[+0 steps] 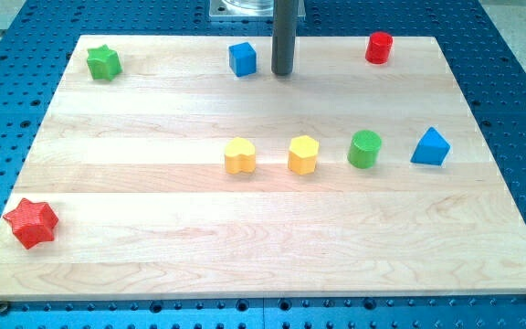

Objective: Move the cube to the top left side of the heart

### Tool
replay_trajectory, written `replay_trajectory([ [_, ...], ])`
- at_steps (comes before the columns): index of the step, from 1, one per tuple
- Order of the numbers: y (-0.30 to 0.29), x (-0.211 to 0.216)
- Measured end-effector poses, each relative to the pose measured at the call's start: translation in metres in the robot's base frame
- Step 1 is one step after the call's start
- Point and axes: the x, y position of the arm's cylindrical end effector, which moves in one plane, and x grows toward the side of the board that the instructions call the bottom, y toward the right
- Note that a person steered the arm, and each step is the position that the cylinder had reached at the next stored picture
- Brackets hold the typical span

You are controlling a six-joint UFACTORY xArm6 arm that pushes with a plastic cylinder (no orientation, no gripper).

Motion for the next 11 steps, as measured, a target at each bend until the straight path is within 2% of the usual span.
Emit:
replay_trajectory([
  [3, -0.06, -0.018],
  [4, -0.105, 0.029],
  [5, -0.109, 0.056],
  [6, -0.138, 0.022],
  [7, -0.183, 0.038],
  [8, -0.158, 0.071],
  [9, -0.179, 0.05],
  [10, -0.126, 0.081],
  [11, -0.104, 0.096],
])
